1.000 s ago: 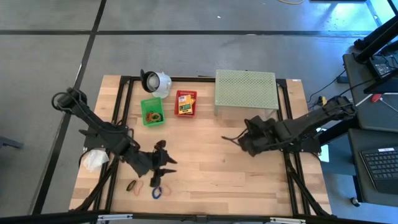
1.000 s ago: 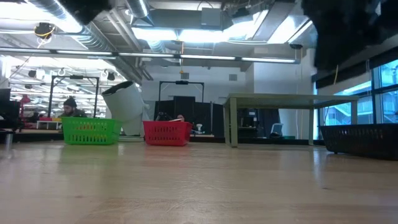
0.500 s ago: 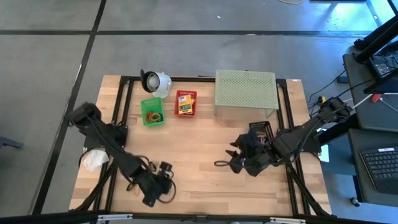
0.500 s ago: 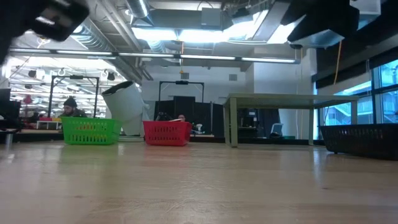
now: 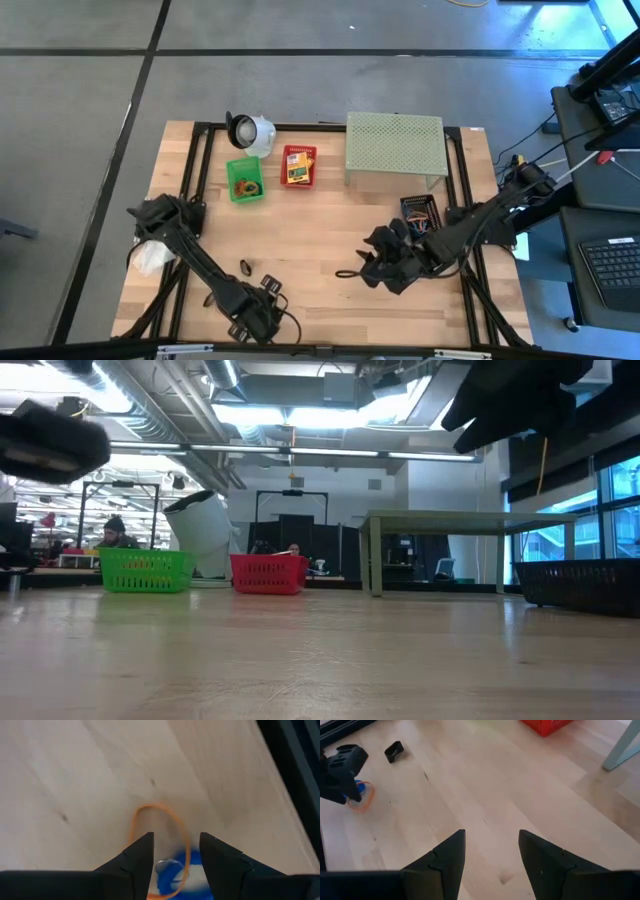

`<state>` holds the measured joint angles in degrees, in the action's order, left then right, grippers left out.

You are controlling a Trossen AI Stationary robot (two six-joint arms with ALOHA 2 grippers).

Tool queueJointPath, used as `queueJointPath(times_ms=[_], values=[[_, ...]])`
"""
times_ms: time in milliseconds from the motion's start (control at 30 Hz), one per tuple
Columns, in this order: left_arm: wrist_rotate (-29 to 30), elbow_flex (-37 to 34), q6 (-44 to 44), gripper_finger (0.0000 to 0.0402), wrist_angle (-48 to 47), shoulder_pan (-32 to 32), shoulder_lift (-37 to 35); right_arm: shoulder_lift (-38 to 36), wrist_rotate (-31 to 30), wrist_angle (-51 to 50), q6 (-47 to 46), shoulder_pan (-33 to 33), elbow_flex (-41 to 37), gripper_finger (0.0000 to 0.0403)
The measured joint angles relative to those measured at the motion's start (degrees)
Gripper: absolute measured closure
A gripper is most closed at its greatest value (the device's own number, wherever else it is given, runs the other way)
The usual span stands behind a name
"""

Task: Pick & Place Office Desk Supplies
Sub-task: Put the orange rubber band into the black basket

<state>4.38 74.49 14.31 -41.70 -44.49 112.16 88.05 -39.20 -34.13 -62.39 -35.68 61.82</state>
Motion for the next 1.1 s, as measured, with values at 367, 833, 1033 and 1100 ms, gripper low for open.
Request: queueJointPath(times_ms=[367,833,1033,1100], values=[[-0.6,0.6,0.1,0.0268,-0.3,0.0,1.8,0.1,-0.9,4.5,2.8,-1.8,0.0,0.0217],[2.5,0.4,-2.0,0.0399,-0.7,-0.1,0.9,0.1,-2.0,6.8,4.3,-2.7,0.0,0.0217],[10.5,4.6,-1.7,0.0399,-0.7,0.1,-1.7,0.1,-1.4,10.6,14.2,-2.7,0.0,0.0217],[14.7,5.4,-2.5,0.0399,-0.1,0.3,-2.9,0.1,-0.6,12.1,19.2,-2.7,0.0,0.0219]])
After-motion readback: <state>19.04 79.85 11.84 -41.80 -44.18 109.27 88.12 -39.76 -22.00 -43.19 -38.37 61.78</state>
